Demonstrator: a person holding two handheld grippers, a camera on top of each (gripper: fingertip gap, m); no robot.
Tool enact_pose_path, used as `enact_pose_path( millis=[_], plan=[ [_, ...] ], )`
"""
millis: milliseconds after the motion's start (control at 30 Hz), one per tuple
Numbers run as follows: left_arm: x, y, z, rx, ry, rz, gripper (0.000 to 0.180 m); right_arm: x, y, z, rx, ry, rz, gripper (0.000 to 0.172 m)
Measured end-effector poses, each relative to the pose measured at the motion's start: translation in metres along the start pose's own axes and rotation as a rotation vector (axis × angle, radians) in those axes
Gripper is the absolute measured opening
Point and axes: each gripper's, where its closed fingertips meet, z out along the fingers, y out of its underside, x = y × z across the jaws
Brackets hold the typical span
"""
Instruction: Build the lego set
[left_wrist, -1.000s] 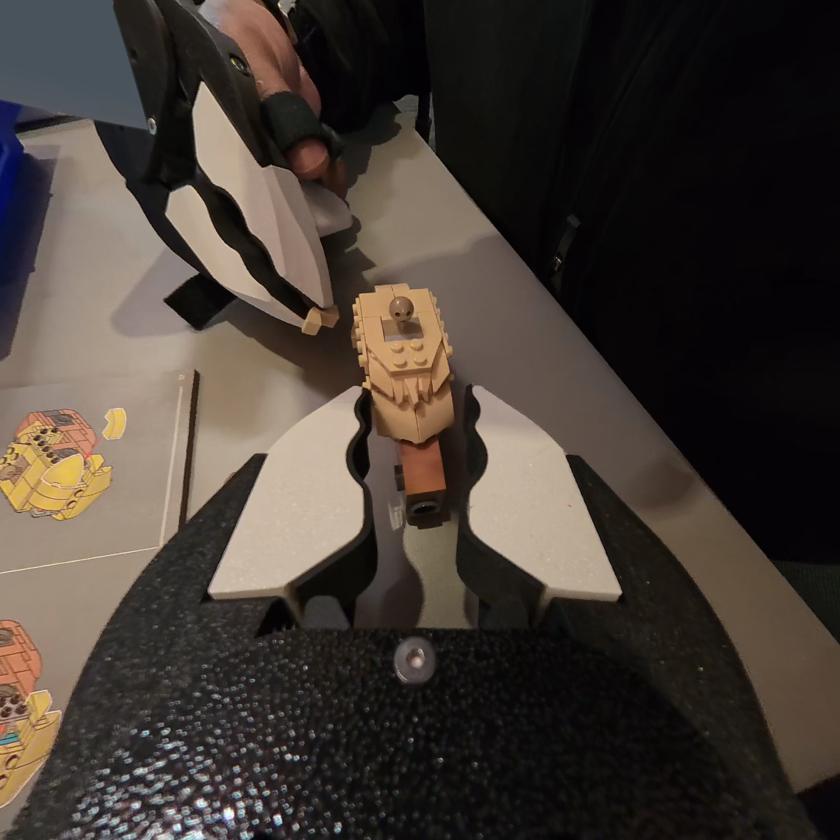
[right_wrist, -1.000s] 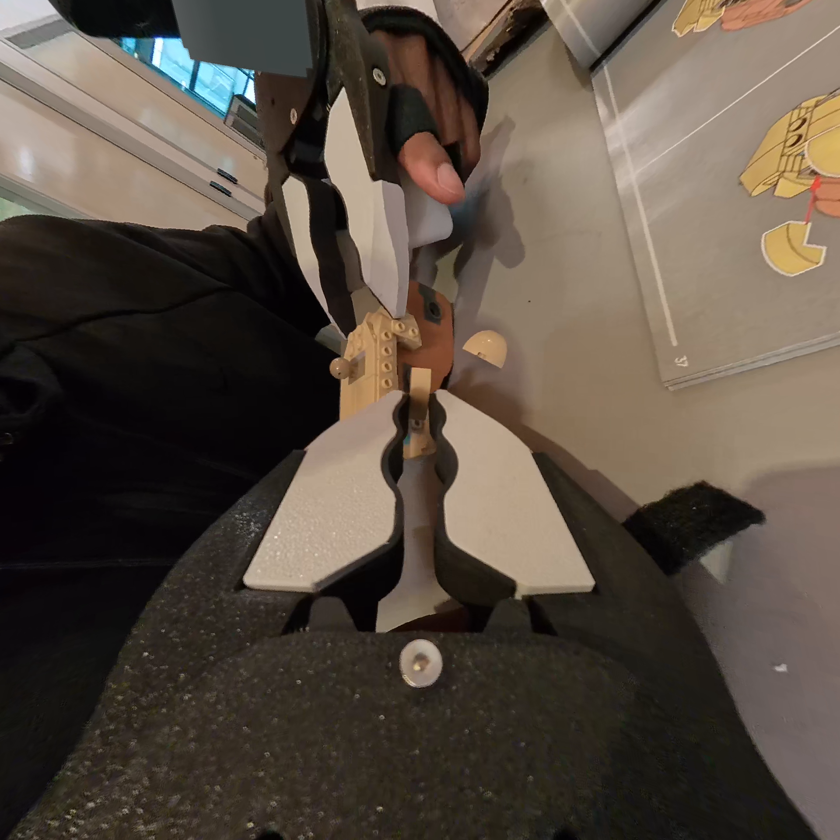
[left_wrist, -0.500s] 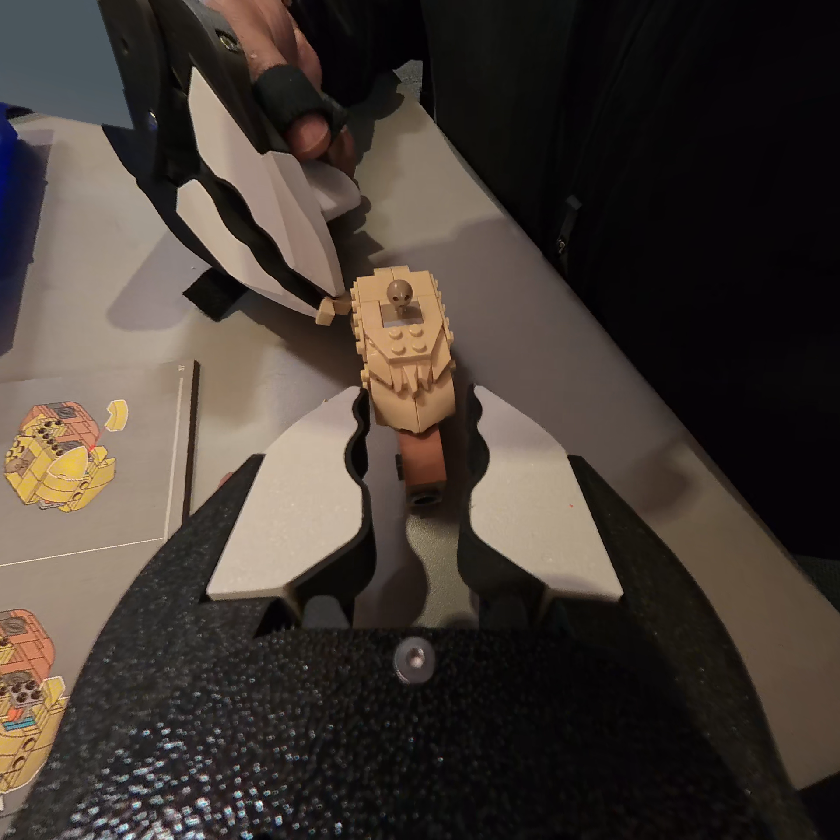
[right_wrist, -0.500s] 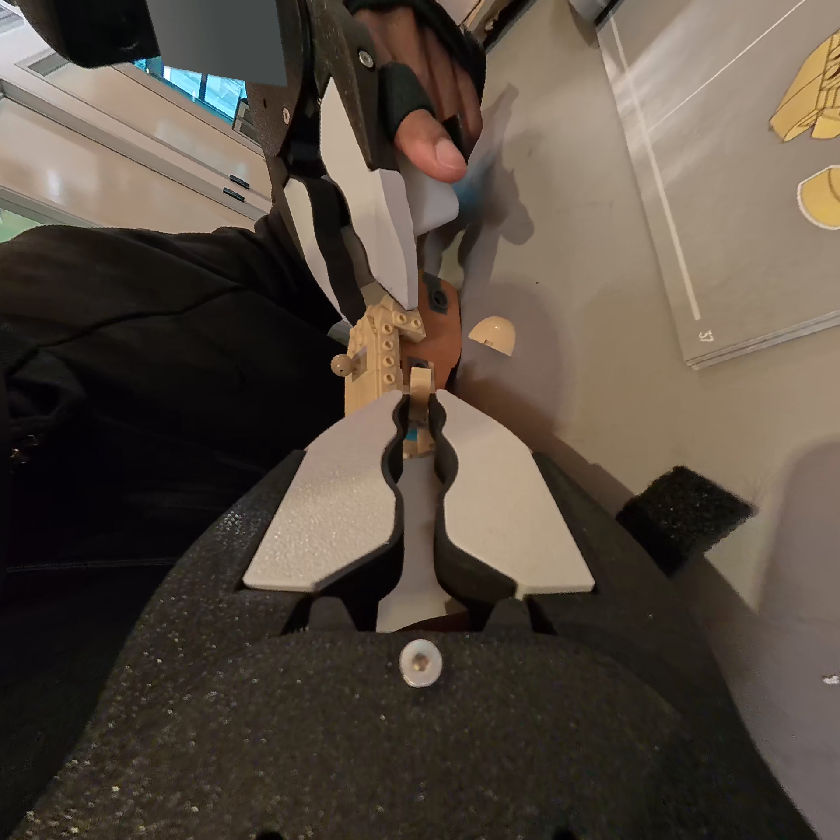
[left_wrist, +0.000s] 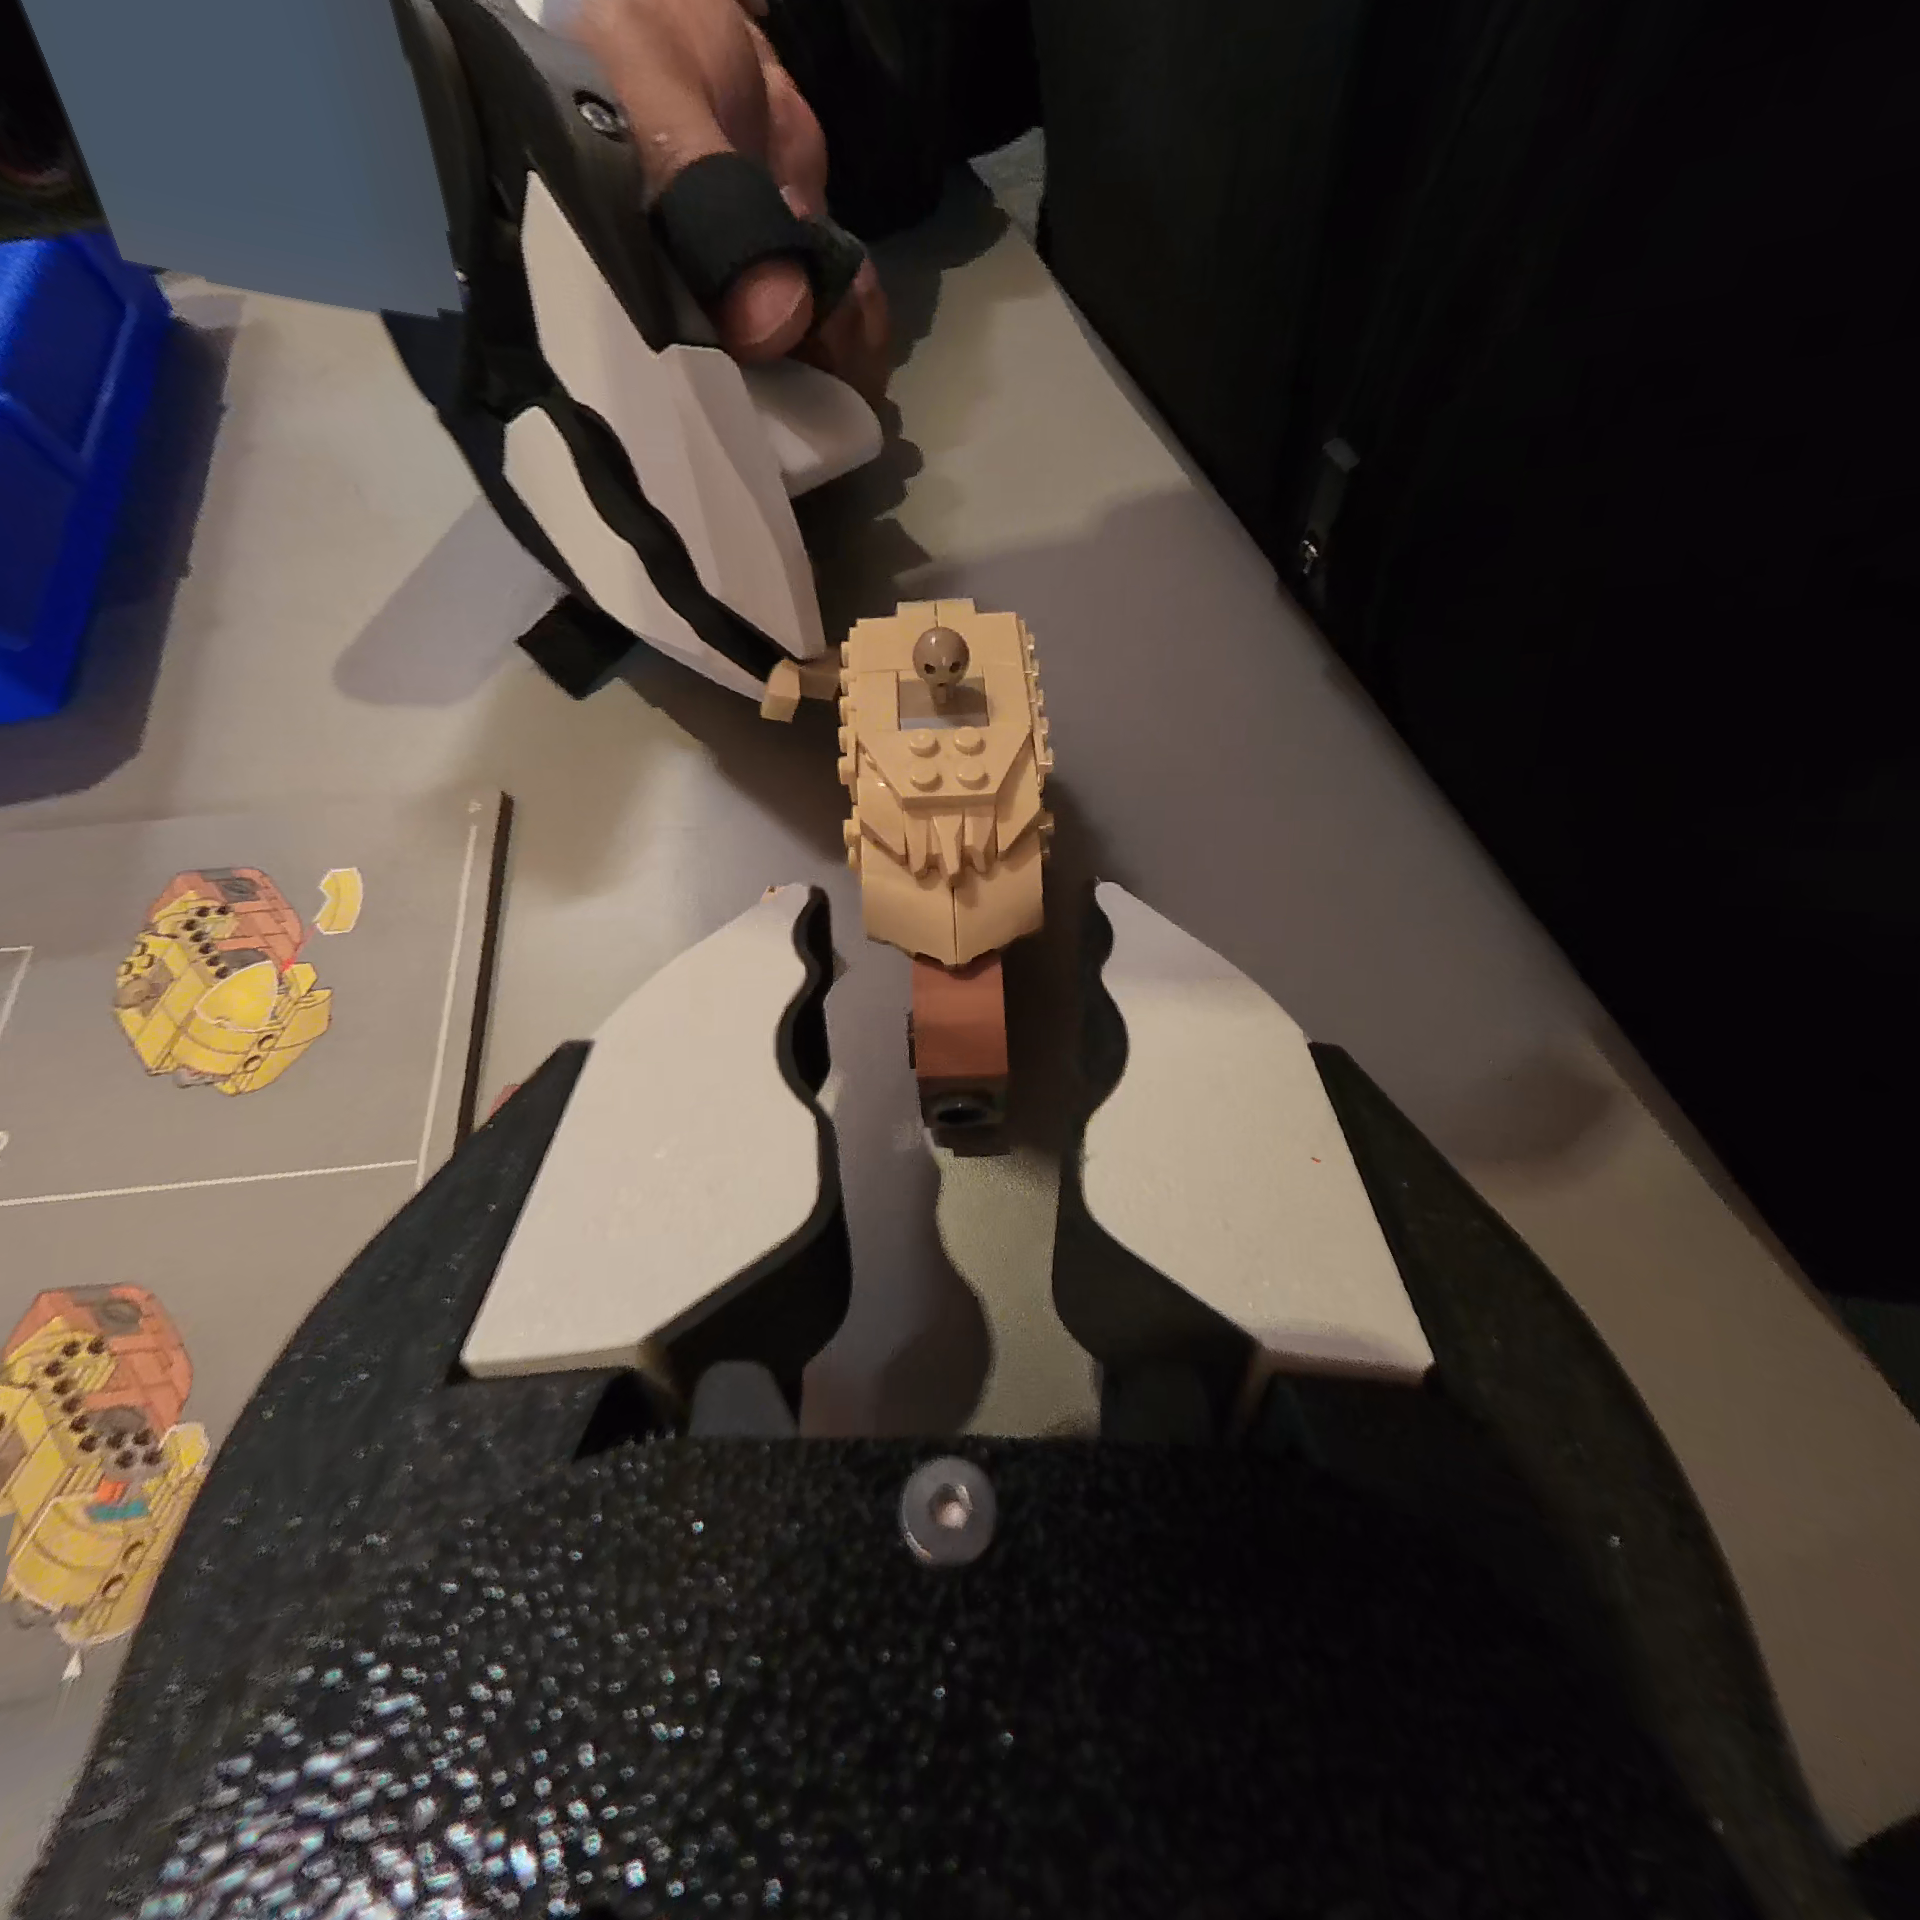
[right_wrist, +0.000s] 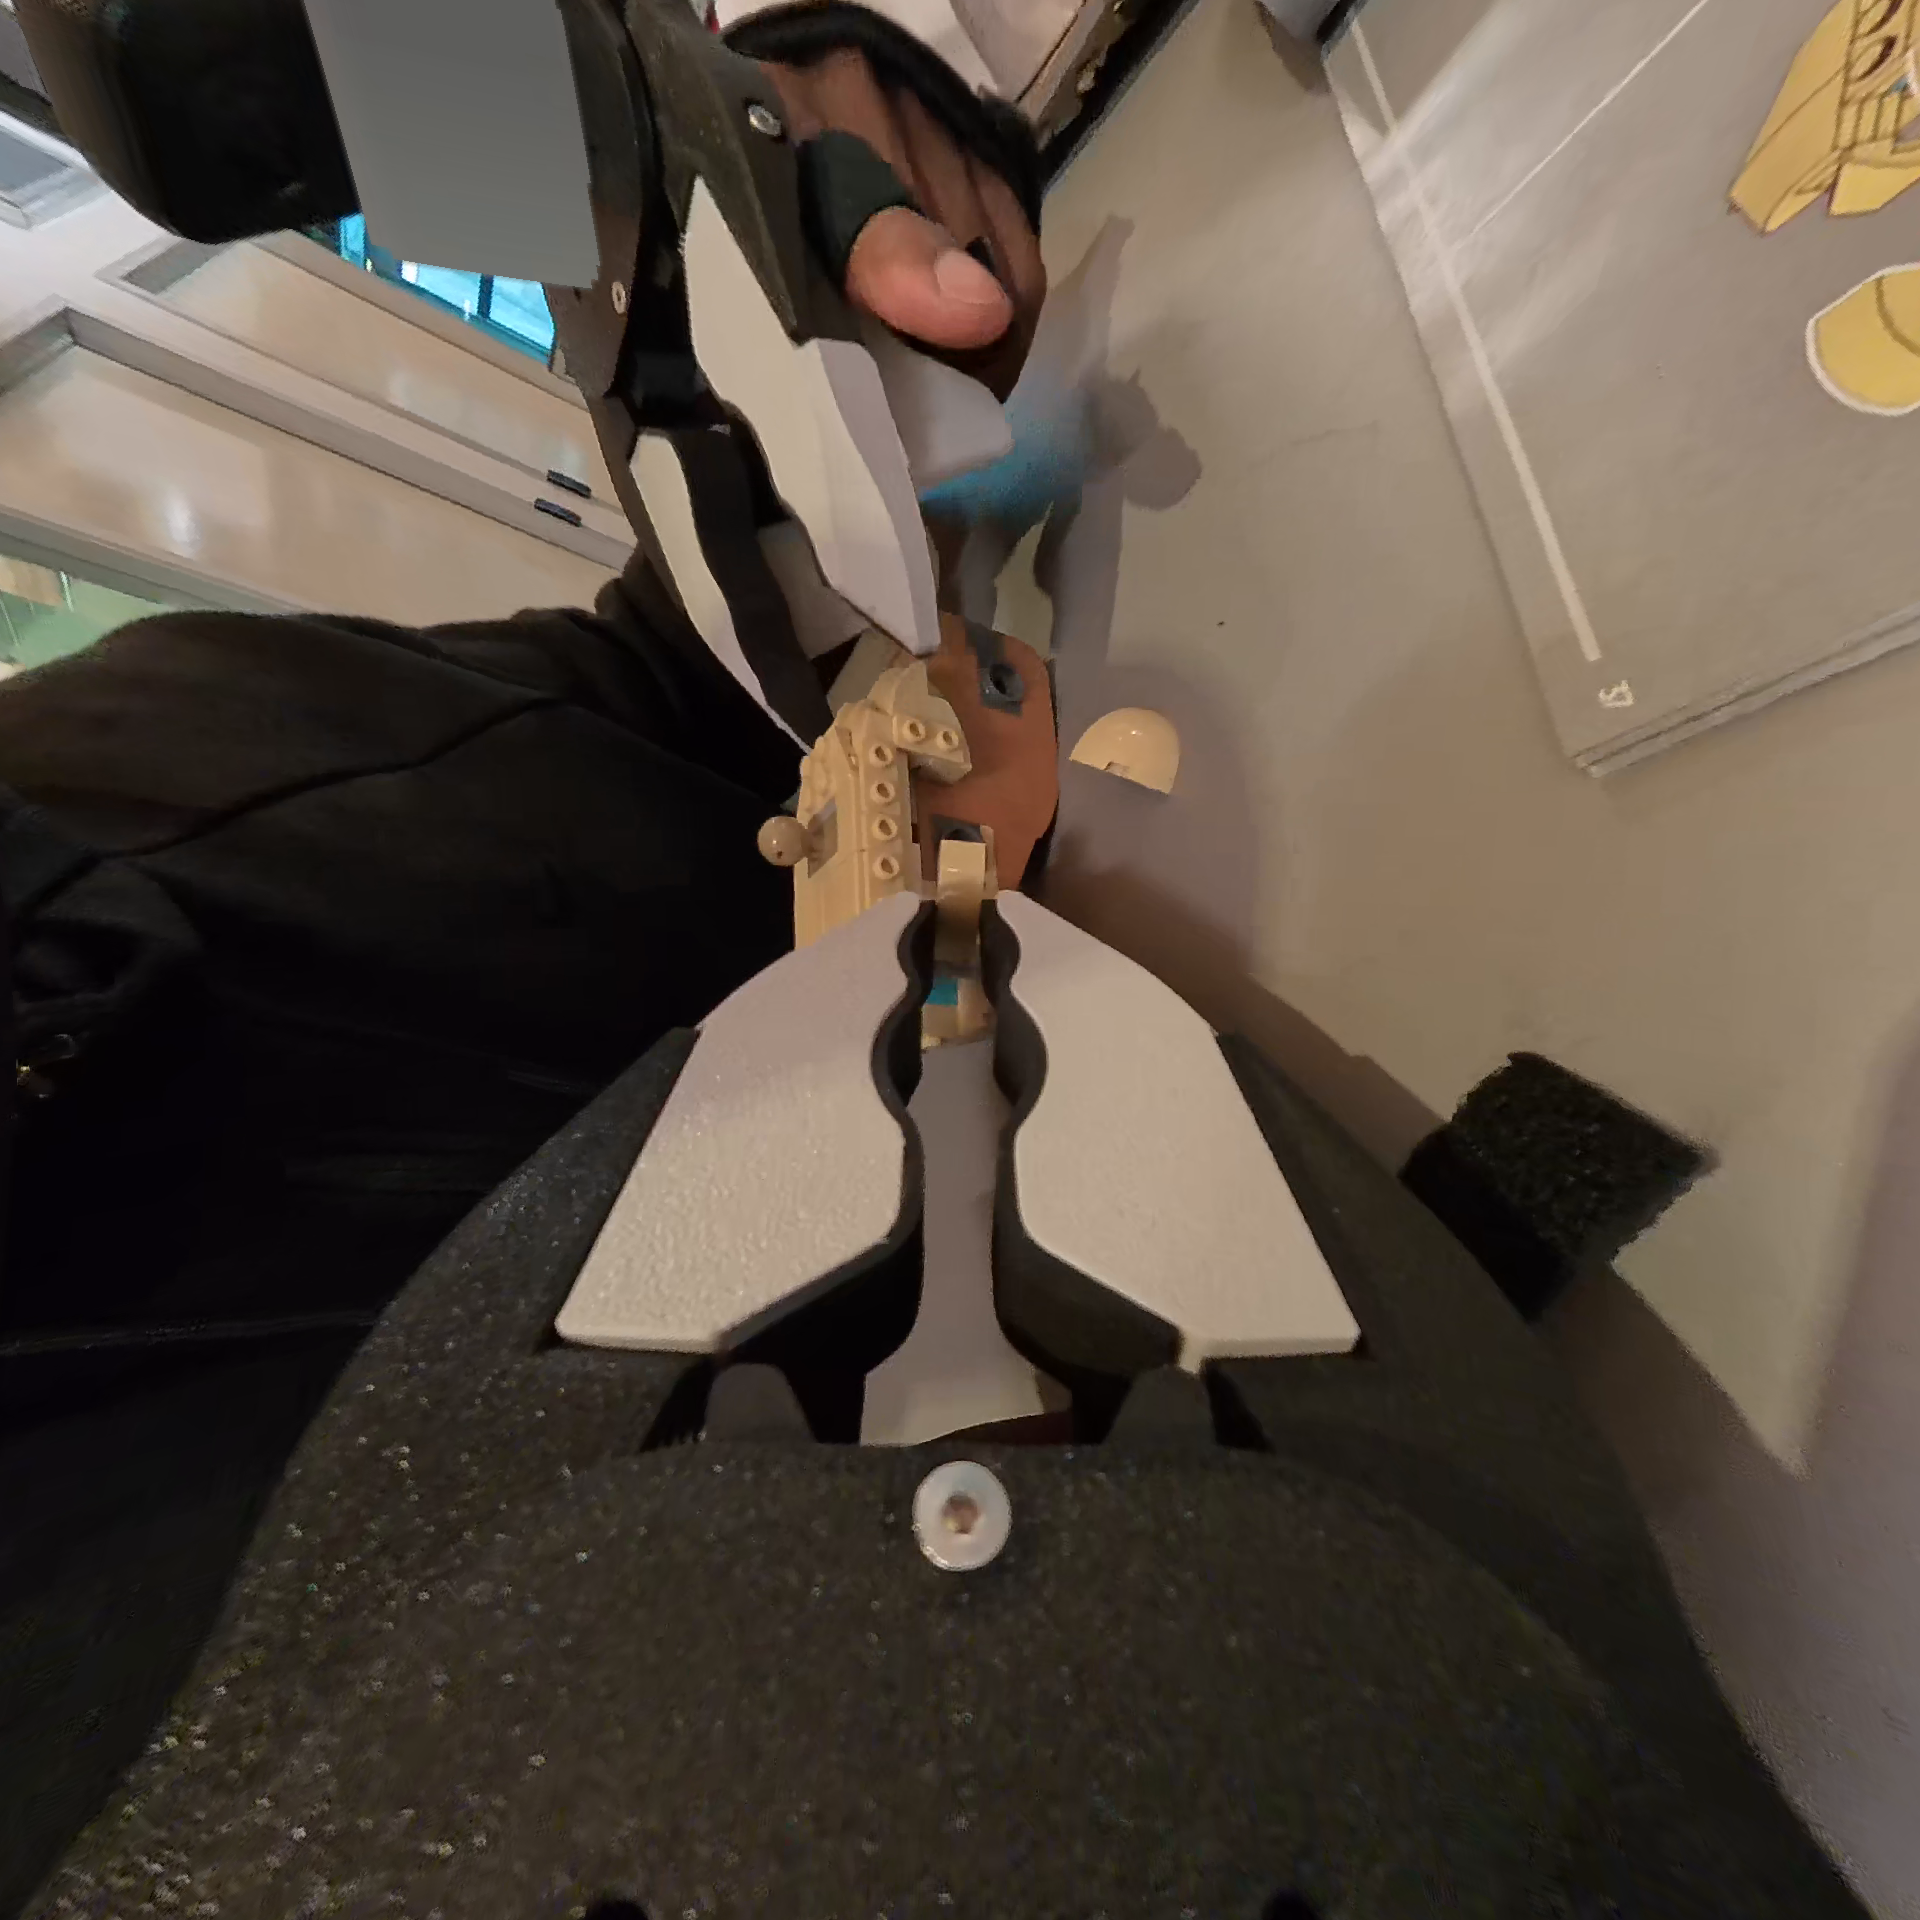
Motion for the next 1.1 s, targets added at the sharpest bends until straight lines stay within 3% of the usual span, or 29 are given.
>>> enact_pose_path(
  millis=[367,567,700,1100],
  plan=[
    [0.011,-0.021,-0.005,0.043,-0.292,-0.156,0.052,-0.007,0.006,0.001,0.124,0.023,0.065,0.008],
    [0.015,-0.02,0.009,0.027,-0.433,-0.245,0.056,-0.01,0.01,0.006,0.204,0.02,0.152,0.008],
    [0.015,-0.027,0.011,0.093,-0.517,-0.283,0.057,-0.012,0.013,0.007,0.273,0.023,0.215,0.008],
    [0.019,-0.026,0.02,0.131,-0.616,-0.316,0.058,-0.02,0.024,0.018,0.365,0.033,0.281,0.008]
  ],
)
